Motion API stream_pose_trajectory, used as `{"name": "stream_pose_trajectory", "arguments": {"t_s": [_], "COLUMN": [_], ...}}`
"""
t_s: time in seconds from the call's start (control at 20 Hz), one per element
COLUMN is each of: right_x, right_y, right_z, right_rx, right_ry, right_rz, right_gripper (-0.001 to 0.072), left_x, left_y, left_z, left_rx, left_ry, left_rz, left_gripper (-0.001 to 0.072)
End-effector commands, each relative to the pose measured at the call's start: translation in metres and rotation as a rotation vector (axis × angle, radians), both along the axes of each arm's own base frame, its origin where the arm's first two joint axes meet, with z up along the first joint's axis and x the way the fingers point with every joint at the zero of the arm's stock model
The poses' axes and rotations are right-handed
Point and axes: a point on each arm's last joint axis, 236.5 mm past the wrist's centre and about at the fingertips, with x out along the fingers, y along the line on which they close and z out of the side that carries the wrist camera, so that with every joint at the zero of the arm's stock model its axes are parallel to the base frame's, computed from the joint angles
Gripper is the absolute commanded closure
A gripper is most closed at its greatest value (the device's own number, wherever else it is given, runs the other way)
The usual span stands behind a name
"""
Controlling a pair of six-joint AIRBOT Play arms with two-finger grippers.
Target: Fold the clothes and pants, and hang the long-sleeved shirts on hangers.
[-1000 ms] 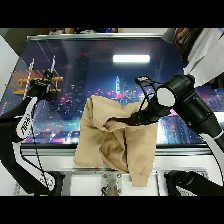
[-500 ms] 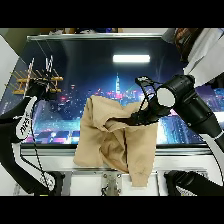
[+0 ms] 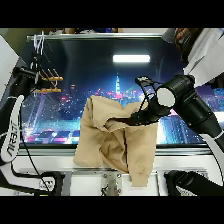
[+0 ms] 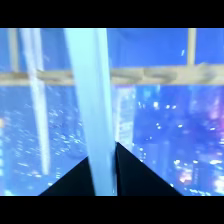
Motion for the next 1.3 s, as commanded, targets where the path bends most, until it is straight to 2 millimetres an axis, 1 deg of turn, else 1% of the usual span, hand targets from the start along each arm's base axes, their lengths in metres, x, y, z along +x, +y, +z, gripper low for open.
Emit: {"name": "stream_pose_trajectory", "arguments": {"t_s": [0.0,0.05,0.15,0.2,0.25,0.3,0.4,0.45,0.5,0.55,0.6,0.65,0.8,0.9,0.95,1.0,1.1,1.15,1.25], "right_x": [0.000,0.000,0.000,0.000,0.000,0.000,0.000,0.000,0.000,0.000,0.000,0.000,0.000,0.000,0.000,0.000,0.000,0.000,0.000], "right_y": [0.000,0.000,0.000,0.000,0.000,0.000,0.000,0.000,0.000,0.000,0.000,0.000,0.000,0.000,0.000,0.000,0.000,0.000,0.000], "right_z": [0.000,0.000,0.000,0.000,0.000,0.000,0.000,0.000,0.000,0.000,0.000,0.000,0.000,0.000,0.000,0.000,0.000,0.000,0.000], "right_rx": [0.000,0.000,0.000,0.000,0.000,0.000,0.000,0.000,0.000,0.000,0.000,0.000,0.000,0.000,0.000,0.000,0.000,0.000,0.000], "right_ry": [0.001,0.001,0.001,0.001,0.001,0.001,0.001,0.001,0.001,0.000,0.001,0.000,0.001,0.001,0.001,0.001,0.001,0.001,0.001], "right_rz": [0.000,0.000,0.000,0.000,0.000,0.000,0.000,0.000,0.000,0.000,0.001,0.000,0.001,0.000,0.000,0.001,0.000,0.000,0.000], "right_gripper": [0.0681,0.0681,0.0681,0.0681,0.0681,0.0681,0.0680,0.0681,0.0680,0.0681,0.0681,0.0681,0.0680,0.0680,0.0681,0.0681,0.0681,0.0680,0.0681], "left_x": [-0.019,-0.027,-0.043,-0.052,-0.063,-0.077,-0.120,-0.140,-0.159,-0.171,-0.181,-0.186,-0.183,-0.183,-0.183,-0.187,-0.201,-0.207,-0.213], "left_y": [-0.030,-0.042,-0.065,-0.082,-0.104,-0.127,-0.179,-0.201,-0.220,-0.229,-0.230,-0.225,-0.214,-0.209,-0.207,-0.204,-0.200,-0.198,-0.191], "left_z": [0.053,0.064,0.081,0.083,0.081,0.077,0.072,0.075,0.083,0.090,0.095,0.097,0.103,0.103,0.103,0.102,0.100,0.099,0.098], "left_rx": [0.036,0.055,0.092,0.080,0.038,-0.018,-0.205,-0.309,-0.419,-0.496,-0.545,-0.551,-0.544,-0.543,-0.522,-0.488,-0.448,-0.451,-0.458], "left_ry": [-0.020,-0.007,0.040,0.074,0.116,0.170,0.278,0.304,0.313,0.316,0.329,0.339,0.305,0.304,0.305,0.316,0.358,0.382,0.403], "left_rz": [-0.082,-0.124,-0.237,-0.317,-0.425,-0.544,-0.807,-0.911,-0.995,-1.041,-1.048,-1.039,-1.008,-1.001,-1.037,-1.112,-1.235,-1.258,-1.266], "left_gripper": [0.0685,0.0685,0.0685,0.0685,0.0685,0.0685,0.0685,0.0685,0.0685,0.0685,0.0685,0.0685,0.0684,0.0685,0.0684,0.0685,0.0685,0.0685,0.0685]}}
